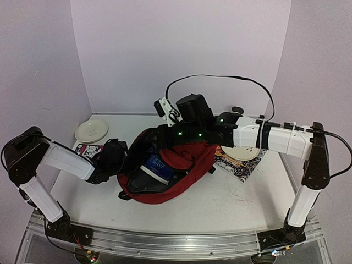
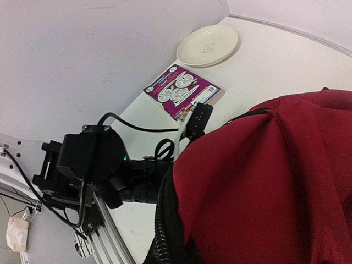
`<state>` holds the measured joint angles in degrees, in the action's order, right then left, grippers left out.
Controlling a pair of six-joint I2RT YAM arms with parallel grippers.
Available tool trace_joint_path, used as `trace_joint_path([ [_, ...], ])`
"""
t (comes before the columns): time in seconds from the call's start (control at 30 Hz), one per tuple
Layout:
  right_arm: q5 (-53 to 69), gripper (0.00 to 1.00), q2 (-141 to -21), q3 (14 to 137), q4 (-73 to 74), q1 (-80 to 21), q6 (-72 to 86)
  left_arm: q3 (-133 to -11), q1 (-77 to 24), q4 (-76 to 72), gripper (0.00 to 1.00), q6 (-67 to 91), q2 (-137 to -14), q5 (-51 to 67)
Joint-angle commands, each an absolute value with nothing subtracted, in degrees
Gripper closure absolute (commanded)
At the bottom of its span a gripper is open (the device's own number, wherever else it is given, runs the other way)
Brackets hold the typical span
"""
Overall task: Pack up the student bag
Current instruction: Place the book in the largest pocket of the bag, then place the largest pocket of the student bag.
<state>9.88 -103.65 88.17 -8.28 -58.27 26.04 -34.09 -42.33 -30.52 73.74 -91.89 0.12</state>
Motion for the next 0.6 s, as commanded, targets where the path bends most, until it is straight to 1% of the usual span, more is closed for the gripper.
trace_joint_path([
  [0.0, 8.5, 1.0, -99.8, 86.9, -11.5, -57.9, 27.4, -32.8, -42.5, -33.0, 0.32, 71.5, -86.1, -2.1],
  [0.07, 8.3, 1.0, -100.0, 86.0, -11.5, -57.2, 28.4, -32.4, -42.5, -31.8, 0.3, 70.7, -84.5, -1.6],
  [0.2, 7.5, 1.0, -100.3, 83.8, -11.5, -55.2, 30.3, -32.5, -42.5, -27.7, 0.21, 68.1, -80.8, -0.4],
  [0.4, 7.6, 1.0, -102.7, 81.5, -11.6, -52.5, 33.6, -32.8, -42.5, -16.5, 0.13, 63.7, -74.1, -0.5],
  [0.57, 7.5, 1.0, -106.6, 80.9, -11.6, -50.8, 35.1, -35.4, -42.4, -3.1, 0.06, 59.6, -70.0, -1.7],
])
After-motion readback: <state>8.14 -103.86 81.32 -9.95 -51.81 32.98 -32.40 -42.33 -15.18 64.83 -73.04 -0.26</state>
